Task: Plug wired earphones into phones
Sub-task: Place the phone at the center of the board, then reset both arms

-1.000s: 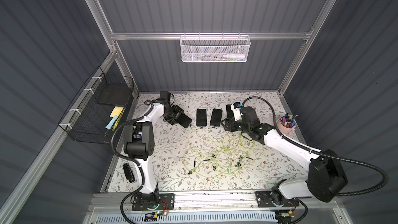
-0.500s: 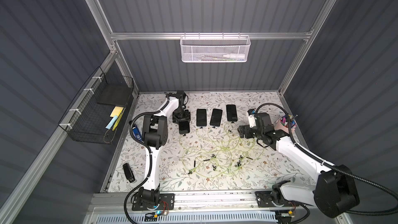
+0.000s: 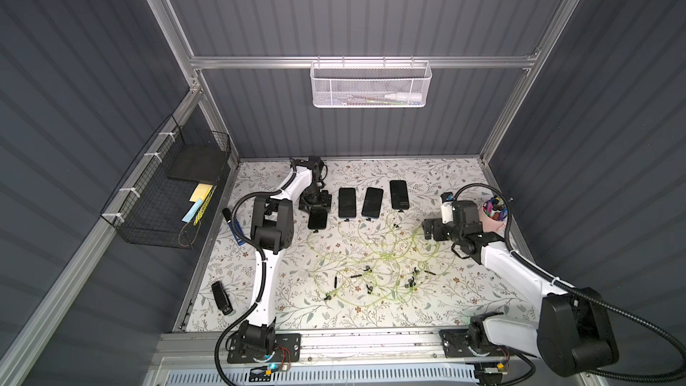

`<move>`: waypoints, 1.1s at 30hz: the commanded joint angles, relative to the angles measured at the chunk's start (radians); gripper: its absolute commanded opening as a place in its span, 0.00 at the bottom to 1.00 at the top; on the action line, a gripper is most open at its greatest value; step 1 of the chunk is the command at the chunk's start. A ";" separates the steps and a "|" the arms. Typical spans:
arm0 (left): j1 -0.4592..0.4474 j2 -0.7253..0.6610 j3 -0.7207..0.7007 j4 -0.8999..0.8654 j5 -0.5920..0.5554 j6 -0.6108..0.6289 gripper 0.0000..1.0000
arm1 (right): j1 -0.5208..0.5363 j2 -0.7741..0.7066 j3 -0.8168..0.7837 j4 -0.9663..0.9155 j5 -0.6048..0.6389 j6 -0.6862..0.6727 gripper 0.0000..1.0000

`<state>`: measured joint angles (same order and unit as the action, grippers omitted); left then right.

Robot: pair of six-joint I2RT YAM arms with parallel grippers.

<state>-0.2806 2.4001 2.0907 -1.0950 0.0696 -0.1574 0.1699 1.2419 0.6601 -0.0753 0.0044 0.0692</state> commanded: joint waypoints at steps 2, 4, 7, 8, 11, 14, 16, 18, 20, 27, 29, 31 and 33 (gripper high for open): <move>0.004 -0.029 -0.005 0.043 0.035 0.046 0.99 | -0.052 0.034 -0.048 0.144 0.031 -0.029 0.99; 0.004 -0.048 -0.009 0.061 0.029 0.049 1.00 | -0.072 0.050 -0.086 0.221 0.039 -0.023 0.99; 0.006 -0.098 -0.008 0.074 0.012 0.056 1.00 | -0.084 0.090 -0.137 0.362 0.065 -0.009 0.99; 0.008 -0.128 -0.014 0.075 -0.022 0.060 1.00 | -0.087 0.105 -0.141 0.398 0.074 -0.009 1.00; 0.041 -0.285 -0.144 0.224 -0.134 0.033 1.00 | -0.092 0.122 -0.159 0.490 0.135 -0.028 0.99; 0.124 -0.485 -0.387 0.440 -0.178 -0.022 1.00 | -0.112 0.145 -0.188 0.631 0.163 -0.042 0.99; 0.168 -0.608 -0.562 0.582 -0.254 -0.042 1.00 | -0.121 0.174 -0.194 0.711 0.154 -0.059 0.99; 0.189 -0.721 -0.752 0.702 -0.353 -0.036 1.00 | -0.127 0.217 -0.200 0.775 0.135 -0.082 0.99; 0.197 -0.799 -0.897 0.821 -0.402 -0.019 1.00 | -0.149 0.298 -0.238 0.935 0.093 -0.073 0.99; 0.204 -0.884 -1.182 1.091 -0.508 -0.038 1.00 | -0.172 0.313 -0.282 1.018 0.069 -0.053 0.99; 0.203 -0.886 -1.232 1.124 -0.556 -0.070 1.00 | -0.171 0.295 -0.271 0.963 0.071 -0.051 0.99; 0.204 -0.895 -1.293 1.173 -0.582 -0.078 0.99 | -0.171 0.308 -0.280 1.004 0.069 -0.053 0.99; 0.204 -0.911 -1.374 1.279 -0.598 -0.077 1.00 | -0.170 0.302 -0.275 0.983 0.069 -0.055 0.99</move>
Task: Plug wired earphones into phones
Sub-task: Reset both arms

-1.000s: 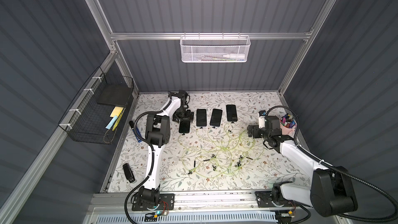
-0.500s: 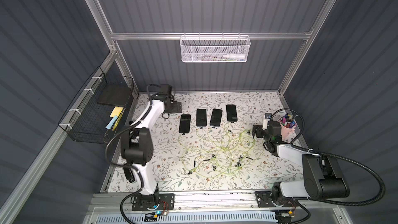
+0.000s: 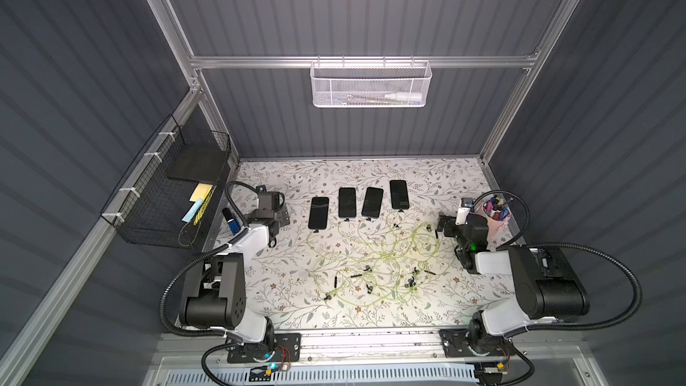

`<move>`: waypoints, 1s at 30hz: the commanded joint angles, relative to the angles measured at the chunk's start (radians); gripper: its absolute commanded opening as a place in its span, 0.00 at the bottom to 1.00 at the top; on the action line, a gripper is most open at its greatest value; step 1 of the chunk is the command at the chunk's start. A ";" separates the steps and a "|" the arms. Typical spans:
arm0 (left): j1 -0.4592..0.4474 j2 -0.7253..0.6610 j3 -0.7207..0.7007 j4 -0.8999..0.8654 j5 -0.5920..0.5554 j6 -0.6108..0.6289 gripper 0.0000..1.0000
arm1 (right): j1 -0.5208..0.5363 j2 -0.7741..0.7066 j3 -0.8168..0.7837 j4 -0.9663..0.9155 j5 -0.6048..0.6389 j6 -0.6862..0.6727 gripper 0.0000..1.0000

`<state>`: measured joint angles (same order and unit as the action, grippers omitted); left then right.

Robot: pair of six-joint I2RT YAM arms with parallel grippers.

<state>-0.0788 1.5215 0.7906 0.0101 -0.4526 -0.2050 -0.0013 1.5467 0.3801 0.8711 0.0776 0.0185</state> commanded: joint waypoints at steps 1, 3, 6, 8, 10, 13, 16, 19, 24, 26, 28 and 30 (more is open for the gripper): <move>0.002 -0.034 -0.107 0.231 -0.083 -0.027 0.99 | 0.000 0.001 0.004 0.048 -0.003 -0.002 0.99; 0.002 -0.006 -0.168 0.371 -0.096 -0.017 0.99 | 0.001 -0.003 0.006 0.035 -0.003 -0.002 0.99; 0.002 0.091 -0.195 0.513 -0.145 0.007 0.99 | 0.000 -0.002 0.005 0.040 -0.002 -0.002 0.99; 0.008 0.115 -0.200 0.575 -0.148 0.019 0.99 | 0.000 0.000 0.006 0.040 -0.002 -0.002 0.99; 0.011 0.148 -0.211 0.648 -0.121 0.055 0.99 | 0.000 -0.001 0.006 0.039 -0.003 -0.002 0.99; 0.005 0.144 -0.233 0.684 -0.065 0.083 1.00 | 0.000 -0.002 0.006 0.039 -0.003 -0.002 0.99; -0.032 0.169 -0.255 0.770 -0.053 0.147 1.00 | 0.001 0.000 0.006 0.039 -0.003 -0.002 0.99; -0.033 0.164 -0.261 0.768 -0.039 0.146 1.00 | 0.001 0.000 0.006 0.039 -0.002 -0.002 0.99; -0.033 0.161 -0.269 0.770 -0.008 0.153 1.00 | 0.000 -0.001 0.006 0.039 -0.002 -0.002 0.99; -0.032 0.165 -0.289 0.807 0.028 0.164 1.00 | 0.000 -0.001 0.006 0.039 -0.004 -0.002 0.99; -0.029 0.211 -0.349 0.993 0.015 0.176 1.00 | 0.001 -0.002 0.006 0.039 -0.003 -0.002 0.99; -0.029 0.184 -0.332 0.895 0.017 0.153 1.00 | 0.001 0.000 0.006 0.039 -0.002 -0.003 0.99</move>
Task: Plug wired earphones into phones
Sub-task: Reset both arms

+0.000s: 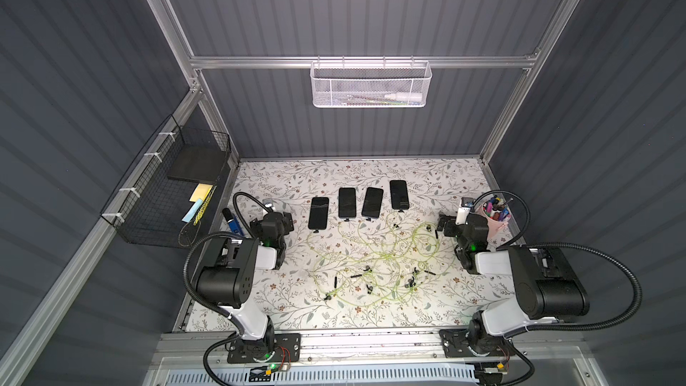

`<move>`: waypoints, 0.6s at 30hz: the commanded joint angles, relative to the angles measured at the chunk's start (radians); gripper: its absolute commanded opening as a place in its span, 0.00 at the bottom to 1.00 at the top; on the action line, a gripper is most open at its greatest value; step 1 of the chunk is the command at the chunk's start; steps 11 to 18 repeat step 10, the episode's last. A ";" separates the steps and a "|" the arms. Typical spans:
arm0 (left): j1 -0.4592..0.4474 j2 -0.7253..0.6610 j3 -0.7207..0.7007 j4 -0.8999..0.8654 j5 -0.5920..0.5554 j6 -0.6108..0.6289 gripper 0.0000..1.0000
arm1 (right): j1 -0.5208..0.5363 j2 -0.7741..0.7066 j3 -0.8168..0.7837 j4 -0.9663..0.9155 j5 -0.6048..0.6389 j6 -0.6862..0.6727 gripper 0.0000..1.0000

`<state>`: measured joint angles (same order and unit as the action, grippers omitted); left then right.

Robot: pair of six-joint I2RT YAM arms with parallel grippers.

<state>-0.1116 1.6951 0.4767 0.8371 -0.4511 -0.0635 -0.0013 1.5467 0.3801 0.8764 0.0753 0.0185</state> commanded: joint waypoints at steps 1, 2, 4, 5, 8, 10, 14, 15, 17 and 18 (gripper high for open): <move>0.004 0.032 -0.028 0.140 0.007 0.030 1.00 | 0.001 -0.001 0.008 0.032 0.000 -0.002 0.99; 0.004 0.020 -0.020 0.096 0.010 0.019 1.00 | 0.001 0.001 0.008 0.031 0.000 -0.003 0.99; 0.004 0.023 -0.022 0.105 0.007 0.019 1.00 | 0.007 0.006 0.021 0.012 0.005 -0.010 0.99; 0.003 0.026 -0.024 0.116 0.010 0.022 1.00 | 0.009 0.007 0.022 0.011 0.007 -0.011 0.99; 0.003 0.021 -0.022 0.104 0.007 0.019 1.00 | 0.010 0.006 0.020 0.013 0.007 -0.010 0.99; 0.003 0.013 -0.017 0.079 0.009 0.015 1.00 | 0.009 0.001 0.015 0.018 0.007 -0.011 0.99; 0.003 0.013 -0.017 0.079 0.009 0.015 1.00 | 0.009 0.001 0.015 0.018 0.007 -0.011 0.99; 0.003 0.013 -0.017 0.079 0.009 0.015 1.00 | 0.009 0.001 0.015 0.018 0.007 -0.011 0.99; 0.003 0.013 -0.017 0.079 0.009 0.015 1.00 | 0.009 0.001 0.015 0.018 0.007 -0.011 0.99; 0.003 0.013 -0.017 0.079 0.009 0.015 1.00 | 0.009 0.001 0.015 0.018 0.007 -0.011 0.99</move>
